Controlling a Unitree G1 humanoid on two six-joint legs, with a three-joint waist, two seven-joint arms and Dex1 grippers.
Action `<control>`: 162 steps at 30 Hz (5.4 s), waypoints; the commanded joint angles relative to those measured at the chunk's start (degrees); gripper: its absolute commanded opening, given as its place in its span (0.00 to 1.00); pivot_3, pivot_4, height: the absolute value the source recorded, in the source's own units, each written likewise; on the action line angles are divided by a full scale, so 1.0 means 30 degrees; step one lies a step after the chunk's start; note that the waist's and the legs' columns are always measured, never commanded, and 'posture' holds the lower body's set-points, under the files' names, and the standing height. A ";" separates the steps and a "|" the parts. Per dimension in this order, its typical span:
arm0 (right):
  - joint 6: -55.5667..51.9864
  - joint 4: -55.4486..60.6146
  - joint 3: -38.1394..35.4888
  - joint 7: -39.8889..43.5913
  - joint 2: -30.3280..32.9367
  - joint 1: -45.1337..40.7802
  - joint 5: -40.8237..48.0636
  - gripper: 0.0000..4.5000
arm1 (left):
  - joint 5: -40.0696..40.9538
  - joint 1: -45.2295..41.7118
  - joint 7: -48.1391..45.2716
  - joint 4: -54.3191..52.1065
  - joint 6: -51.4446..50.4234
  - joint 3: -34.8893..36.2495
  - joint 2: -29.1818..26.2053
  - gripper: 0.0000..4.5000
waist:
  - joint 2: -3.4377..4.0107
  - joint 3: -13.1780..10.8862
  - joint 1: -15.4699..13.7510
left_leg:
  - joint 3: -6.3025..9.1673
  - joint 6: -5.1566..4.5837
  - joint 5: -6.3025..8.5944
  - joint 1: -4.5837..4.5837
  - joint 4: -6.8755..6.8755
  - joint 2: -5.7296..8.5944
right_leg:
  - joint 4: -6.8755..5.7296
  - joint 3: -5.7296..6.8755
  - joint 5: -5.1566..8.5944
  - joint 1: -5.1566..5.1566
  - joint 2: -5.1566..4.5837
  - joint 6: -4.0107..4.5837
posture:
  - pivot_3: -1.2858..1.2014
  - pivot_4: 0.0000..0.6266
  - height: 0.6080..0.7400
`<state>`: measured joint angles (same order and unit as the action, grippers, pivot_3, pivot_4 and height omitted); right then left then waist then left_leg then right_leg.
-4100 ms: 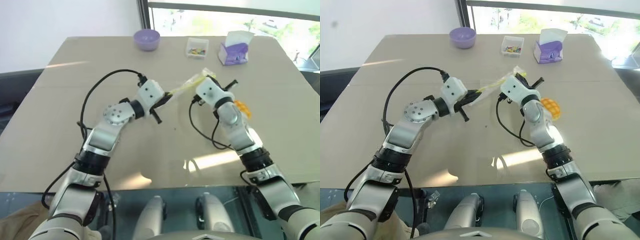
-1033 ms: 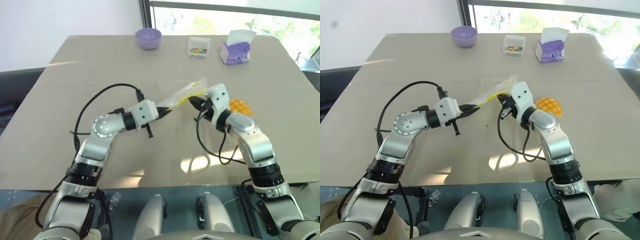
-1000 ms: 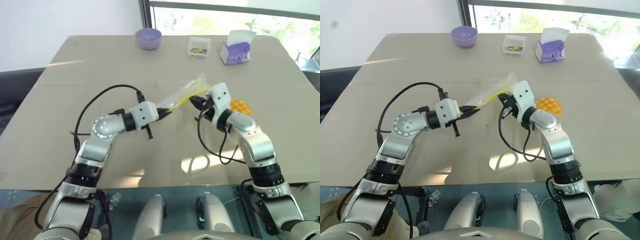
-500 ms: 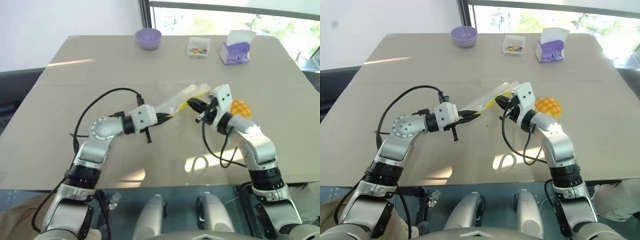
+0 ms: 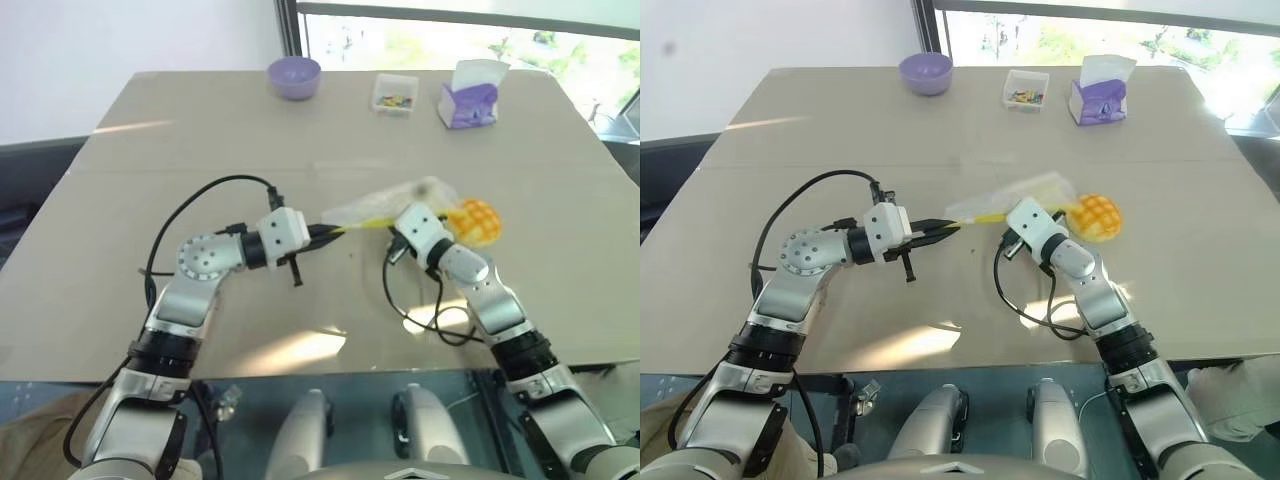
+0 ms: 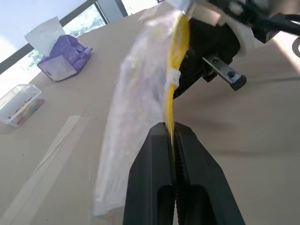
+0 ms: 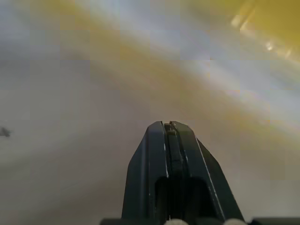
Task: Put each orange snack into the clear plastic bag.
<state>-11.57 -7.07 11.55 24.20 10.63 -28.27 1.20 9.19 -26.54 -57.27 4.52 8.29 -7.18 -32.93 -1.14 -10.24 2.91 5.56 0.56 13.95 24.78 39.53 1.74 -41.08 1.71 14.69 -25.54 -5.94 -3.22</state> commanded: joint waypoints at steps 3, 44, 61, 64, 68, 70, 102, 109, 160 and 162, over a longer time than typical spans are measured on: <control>-0.1022 0.2173 -0.0770 0.1496 0.0520 0.0353 0.1630 0.02 | 0.0021 -0.0410 0.0464 0.0127 -0.0054 0.0569 -0.0079 0.00 | 0.0000 0.0000 -0.0134 | -0.0003 -0.0002 0.0001 0.0002 0.0003 0.0012 | 0.0003 -0.0005 0.0000 0.0001 -0.0007 -0.0001 | 0.52 0.24 0.44; -0.5841 0.7920 -0.2292 0.2585 0.1413 0.0703 0.5865 0.02 | -0.0950 -0.1343 0.1570 -0.0552 -0.1174 0.0050 0.0350 0.00 | -0.0005 0.0003 -0.0138 | 0.0005 -0.0004 0.0002 -0.0004 0.0011 0.0011 | -0.0007 -0.0001 0.0001 0.0007 -0.0009 -0.0002 | 0.52 0.24 0.44; -0.5451 0.6932 -0.3150 0.4039 0.3676 0.1829 0.7184 0.02 | -0.0976 -0.1289 0.1582 -0.0628 -0.1242 0.0015 0.0463 0.00 | -0.0006 0.0004 -0.0146 | -0.0001 -0.0006 0.0004 -0.0007 0.0011 0.0012 | 0.0000 0.0004 0.0001 0.0016 -0.0010 -0.0002 | 0.52 0.24 0.44; -0.5040 0.6693 -0.2889 0.3807 0.3372 0.1836 0.6877 0.02 | -0.0943 -0.1223 0.1535 -0.0725 -0.1247 0.0009 0.0478 0.00 | -0.0006 0.0003 -0.0140 | -0.0004 -0.0006 0.0003 -0.0004 0.0010 0.0011 | 0.0000 -0.0001 0.0001 0.0013 -0.0010 -0.0002 | 0.52 0.24 0.44; -0.4953 0.6091 -0.2742 0.3462 0.2902 0.1313 0.6504 0.02 | -0.0916 -0.1115 0.1471 -0.0715 -0.1149 -0.0006 0.0557 0.00 | -0.0007 0.0005 -0.0155 | -0.0003 -0.0006 0.0003 -0.0006 0.0010 0.0012 | -0.0001 -0.0001 0.0000 0.0015 -0.0011 -0.0002 | 0.52 0.24 0.44; -0.4988 0.6105 -0.2712 0.3325 0.2749 0.1238 0.6403 0.02 | -0.0872 -0.1012 0.1381 -0.0702 -0.1042 -0.0031 0.0614 0.00 | -0.0007 0.0004 -0.0157 | -0.0004 -0.0005 0.0003 -0.0004 0.0011 0.0012 | 0.0000 -0.0001 0.0000 0.0014 -0.0012 -0.0002 | 0.52 0.24 0.44; -0.6172 0.3246 -0.4891 -0.0699 -0.3140 -0.0138 0.8726 0.02 | 0.0323 0.0001 0.0181 -0.0986 -0.0636 0.0053 0.1075 0.00 | -0.0003 0.0005 -0.0121 | 0.0000 -0.0005 0.0003 -0.0006 0.0009 0.0007 | -0.0014 -0.0008 0.0000 -0.0001 -0.0001 -0.0001 | 0.52 0.24 0.44; -0.7767 0.3366 -0.6168 -0.0992 -0.4060 -0.0440 1.1435 0.02 | 0.0430 0.0031 0.0086 -0.1053 -0.0758 0.0008 0.1078 0.00 | -0.0001 0.0006 -0.0139 | -0.0002 -0.0006 0.0003 -0.0006 0.0009 0.0010 | -0.0016 -0.0011 0.0000 -0.0003 -0.0002 -0.0001 | 0.52 0.24 0.44; 0.2707 0.0594 0.0044 -0.3319 0.1861 -0.0650 -0.2410 0.02 | -0.0430 -0.2234 0.0275 0.0116 -0.0826 0.0012 0.1490 0.00 | -0.0001 0.0007 -0.0118 | -0.0043 -0.0006 0.0003 -0.0008 0.0009 0.0009 | -0.0030 -0.0041 0.0001 -0.0018 -0.0002 -0.0002 | 0.52 0.24 0.44; 0.3331 0.0550 0.0778 -0.2901 0.2288 -0.0524 -0.3278 0.02 | -0.1007 -0.2462 0.0672 0.0536 -0.0536 -0.0110 0.1497 0.00 | -0.0001 0.0007 -0.0074 | -0.0047 -0.0006 0.0003 -0.0007 0.0009 0.0009 | -0.0032 -0.0043 0.0001 -0.0019 -0.0002 -0.0002 | 0.52 0.24 0.44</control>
<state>-4.66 -7.45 12.18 14.30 16.89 -29.29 -6.20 7.64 -32.52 -56.65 6.16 4.72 -7.47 -28.27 -1.14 -10.22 2.69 5.41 0.54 13.96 24.76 39.56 1.77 -41.18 1.57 14.69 -25.60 -5.94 -3.23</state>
